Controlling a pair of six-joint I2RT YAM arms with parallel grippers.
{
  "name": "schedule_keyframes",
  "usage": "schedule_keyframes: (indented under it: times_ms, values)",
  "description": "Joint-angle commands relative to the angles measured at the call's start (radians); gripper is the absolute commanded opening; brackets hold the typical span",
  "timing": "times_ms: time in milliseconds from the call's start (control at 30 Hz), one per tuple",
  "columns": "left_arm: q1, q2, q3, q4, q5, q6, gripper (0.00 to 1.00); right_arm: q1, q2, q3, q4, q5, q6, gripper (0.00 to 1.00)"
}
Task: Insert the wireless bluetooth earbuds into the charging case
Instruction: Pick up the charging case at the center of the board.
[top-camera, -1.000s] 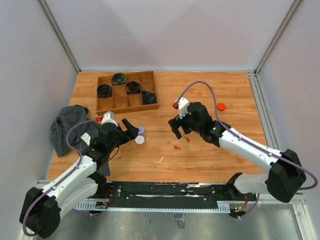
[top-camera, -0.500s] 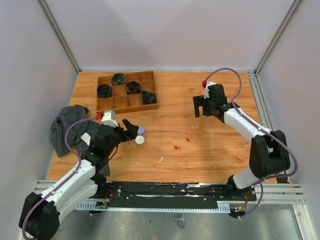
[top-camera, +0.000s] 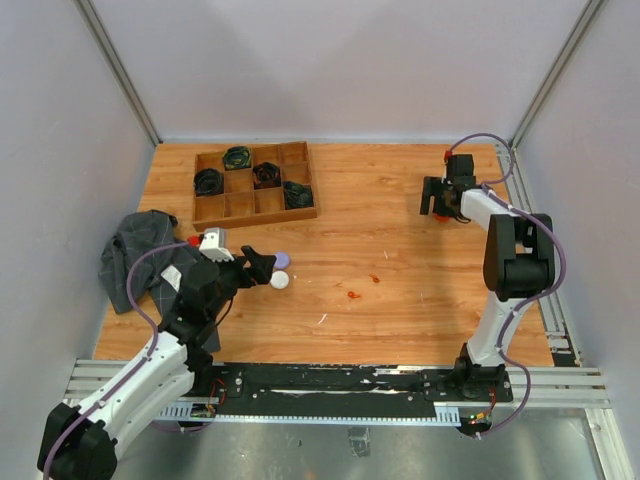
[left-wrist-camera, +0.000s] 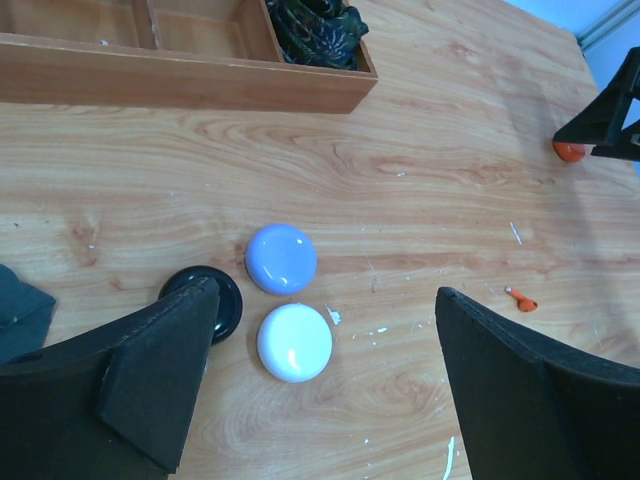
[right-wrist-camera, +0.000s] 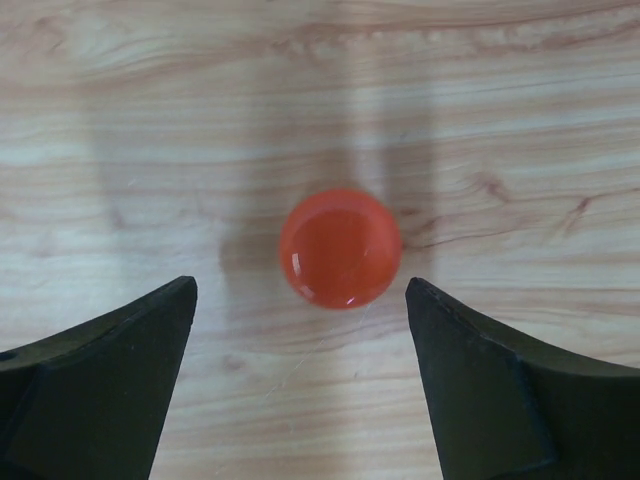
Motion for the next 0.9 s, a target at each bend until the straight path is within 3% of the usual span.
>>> schedule_keyframes:
  times_ms: [0,167,467,867]
  values:
    - [0.006,-0.015,-0.016,0.037,0.004,0.026,0.93,-0.05,0.068,0.083,-0.026,-0.027,0.028,0.84]
    - [0.006,-0.001,-0.017,0.049,0.019,0.043,0.91,-0.076,0.133,0.135,-0.063,-0.071,0.031,0.74]
    - [0.006,-0.002,-0.026,0.074,0.053,0.058,0.86,-0.089,0.154,0.151,-0.11,-0.124,0.036,0.44]
    - [0.006,0.036,-0.01,0.128,0.164,0.05,0.83,0.038,-0.111,-0.049,-0.09,-0.231,-0.033,0.38]
